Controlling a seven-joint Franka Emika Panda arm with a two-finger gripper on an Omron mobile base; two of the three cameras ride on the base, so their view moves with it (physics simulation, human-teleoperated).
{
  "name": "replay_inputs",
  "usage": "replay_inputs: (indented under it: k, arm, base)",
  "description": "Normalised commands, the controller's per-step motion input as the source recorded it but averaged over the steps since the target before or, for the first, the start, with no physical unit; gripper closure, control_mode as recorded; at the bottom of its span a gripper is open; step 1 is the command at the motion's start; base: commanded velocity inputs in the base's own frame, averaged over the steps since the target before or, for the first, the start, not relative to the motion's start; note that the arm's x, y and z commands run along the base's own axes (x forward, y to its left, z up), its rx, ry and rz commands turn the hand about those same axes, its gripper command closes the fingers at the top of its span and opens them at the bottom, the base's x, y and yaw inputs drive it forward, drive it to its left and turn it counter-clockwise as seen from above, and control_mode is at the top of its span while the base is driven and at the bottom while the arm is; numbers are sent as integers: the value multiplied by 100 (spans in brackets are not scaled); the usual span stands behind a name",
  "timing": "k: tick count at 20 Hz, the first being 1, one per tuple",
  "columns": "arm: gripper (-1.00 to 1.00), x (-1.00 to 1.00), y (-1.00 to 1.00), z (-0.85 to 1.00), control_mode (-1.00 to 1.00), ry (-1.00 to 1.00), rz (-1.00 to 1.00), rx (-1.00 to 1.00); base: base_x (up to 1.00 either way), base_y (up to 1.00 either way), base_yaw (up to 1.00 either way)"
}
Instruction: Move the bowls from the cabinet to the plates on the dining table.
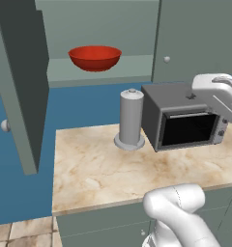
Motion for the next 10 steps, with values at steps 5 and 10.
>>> replay_inputs:
  k: [5,10]
  arm:
    - [-100,0,-41,-10,-100,10,-3,-41]
    - [-100,5,-25,-21,-100,0,-3,-31]
  base:
    - [0,0,0]
    - [0,0,0]
